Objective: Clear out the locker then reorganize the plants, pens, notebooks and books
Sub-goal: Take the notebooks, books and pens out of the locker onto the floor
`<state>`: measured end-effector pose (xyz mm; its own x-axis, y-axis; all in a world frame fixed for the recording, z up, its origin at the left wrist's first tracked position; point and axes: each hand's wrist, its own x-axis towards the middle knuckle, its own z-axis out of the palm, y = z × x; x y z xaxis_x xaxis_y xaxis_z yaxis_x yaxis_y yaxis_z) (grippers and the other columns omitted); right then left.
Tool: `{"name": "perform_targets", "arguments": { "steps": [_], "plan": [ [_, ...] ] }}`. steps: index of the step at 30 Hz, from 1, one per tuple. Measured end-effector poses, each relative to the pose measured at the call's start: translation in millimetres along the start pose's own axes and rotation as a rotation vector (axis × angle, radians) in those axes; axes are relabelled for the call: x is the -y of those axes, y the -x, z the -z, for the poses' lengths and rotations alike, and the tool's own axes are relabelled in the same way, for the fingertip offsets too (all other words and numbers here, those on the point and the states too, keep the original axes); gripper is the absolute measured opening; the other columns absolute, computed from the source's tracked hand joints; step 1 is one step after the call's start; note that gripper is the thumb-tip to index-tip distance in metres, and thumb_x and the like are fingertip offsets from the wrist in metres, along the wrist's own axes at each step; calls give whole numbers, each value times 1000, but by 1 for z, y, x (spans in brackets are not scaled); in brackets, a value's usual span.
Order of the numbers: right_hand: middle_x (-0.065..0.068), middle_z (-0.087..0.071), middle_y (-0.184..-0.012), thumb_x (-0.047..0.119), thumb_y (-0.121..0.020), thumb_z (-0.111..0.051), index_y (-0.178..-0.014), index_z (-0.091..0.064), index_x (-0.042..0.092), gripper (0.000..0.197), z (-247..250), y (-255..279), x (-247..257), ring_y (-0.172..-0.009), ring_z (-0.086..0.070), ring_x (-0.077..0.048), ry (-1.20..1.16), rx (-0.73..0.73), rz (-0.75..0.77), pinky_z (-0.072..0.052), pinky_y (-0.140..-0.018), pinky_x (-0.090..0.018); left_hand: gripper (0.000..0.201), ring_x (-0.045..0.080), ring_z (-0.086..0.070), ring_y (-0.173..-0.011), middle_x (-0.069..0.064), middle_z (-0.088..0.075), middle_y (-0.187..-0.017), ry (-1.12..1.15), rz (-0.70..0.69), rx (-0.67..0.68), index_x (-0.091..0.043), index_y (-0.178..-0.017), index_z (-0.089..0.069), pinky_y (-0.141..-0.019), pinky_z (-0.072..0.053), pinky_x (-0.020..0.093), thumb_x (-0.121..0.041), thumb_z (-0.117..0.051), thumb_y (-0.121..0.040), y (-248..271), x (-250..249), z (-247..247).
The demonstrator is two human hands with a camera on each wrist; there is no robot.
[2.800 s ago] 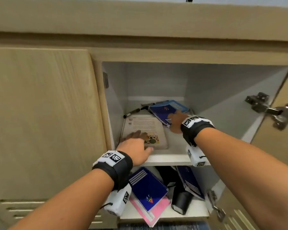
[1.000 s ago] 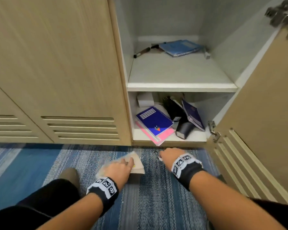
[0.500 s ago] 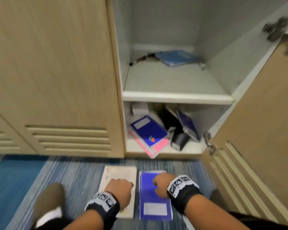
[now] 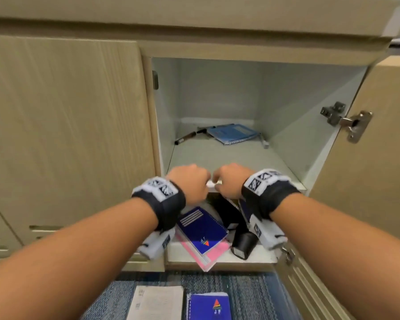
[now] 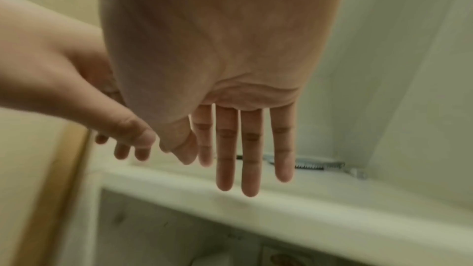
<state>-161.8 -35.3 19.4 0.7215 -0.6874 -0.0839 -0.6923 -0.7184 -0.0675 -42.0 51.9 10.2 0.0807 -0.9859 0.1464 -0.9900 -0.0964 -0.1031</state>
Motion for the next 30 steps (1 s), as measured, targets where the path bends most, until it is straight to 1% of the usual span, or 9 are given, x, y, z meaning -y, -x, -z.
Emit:
{"name": "perform_targets", "arguments": {
  "steps": [5,8,15,18,22,25,26,28,30],
  "plan": [
    [-4,-65,-109,30,-85,-51,-106,-66,22,27,37,-53,-37,-93,-64,-28,68,-34,-110,-56,-86,-40,15,30,-54,-81,8,-60,-96,-74,82,-51,-17,-97,-60,-70,-44,33,-26,-51,-90,-71,24,37],
    [-4,-65,-101,35,-80,-49,-85,-58,17,21,43,-95,-71,-87,-62,-28,149,38,-222,-56,-86,-40,22,31,-60,-89,10,-65,-107,-102,162,-19,-16,-107,-63,-71,-43,31,-26,-54,-89,-118,42,33],
    [-6,-68,-102,50,-65,-58,-69,-55,19,32,42,-187,-114,-92,-66,-30,171,169,-282,-55,-91,-43,16,28,-59,-79,3,-60,-86,-75,241,28,-15,-97,-63,-69,-48,31,-21,-53,-86,-200,70,-5],
    [-3,-64,-116,55,-64,-60,-93,-64,21,45,40,-210,-116,-105,-63,-30,166,183,-292,-52,-96,-44,11,28,-61,-79,2,-57,-79,-31,315,63,-16,-94,-57,-76,-55,34,-22,-52,-86,-225,87,-20],
    [-6,-47,-148,68,-39,-66,-142,-48,24,114,31,-237,-118,-130,-51,-32,-16,172,-327,-43,-107,-47,11,29,-64,-83,4,-59,-79,-39,433,136,-15,-92,-59,-80,-54,34,-24,-54,-88,-246,104,-37],
    [-11,-32,-157,48,-90,-56,-153,-31,15,75,29,-221,-100,-141,-36,-32,-97,226,-330,-33,-115,-43,13,27,-64,-94,9,-61,-98,-38,488,325,-16,-97,-53,-86,-51,32,-24,-57,-87,-266,106,-53],
    [-11,-32,-157,43,-96,-49,-153,-30,14,66,24,-222,-102,-141,-36,-31,-109,227,-315,-32,-116,-42,15,23,-60,-91,8,-56,-95,-31,481,436,-19,-91,-47,-83,-48,28,-26,-59,-85,-278,112,-65],
    [-9,-42,-151,48,-86,-52,-148,-41,19,69,17,-228,-106,-133,-46,-30,-111,203,-326,-39,-111,-44,33,14,-49,-83,-2,-41,-81,-101,407,607,-27,-71,-29,-84,-39,28,-30,-62,-70,-318,134,-108],
    [-12,-51,-143,46,-79,-55,-139,-52,17,66,18,-224,-108,-119,-54,-28,-89,156,-329,-45,-103,-40,23,19,-55,-96,4,-51,-95,-159,350,688,-23,-69,-41,-98,-39,30,-25,-63,-73,-349,152,-141]
  ]
}}
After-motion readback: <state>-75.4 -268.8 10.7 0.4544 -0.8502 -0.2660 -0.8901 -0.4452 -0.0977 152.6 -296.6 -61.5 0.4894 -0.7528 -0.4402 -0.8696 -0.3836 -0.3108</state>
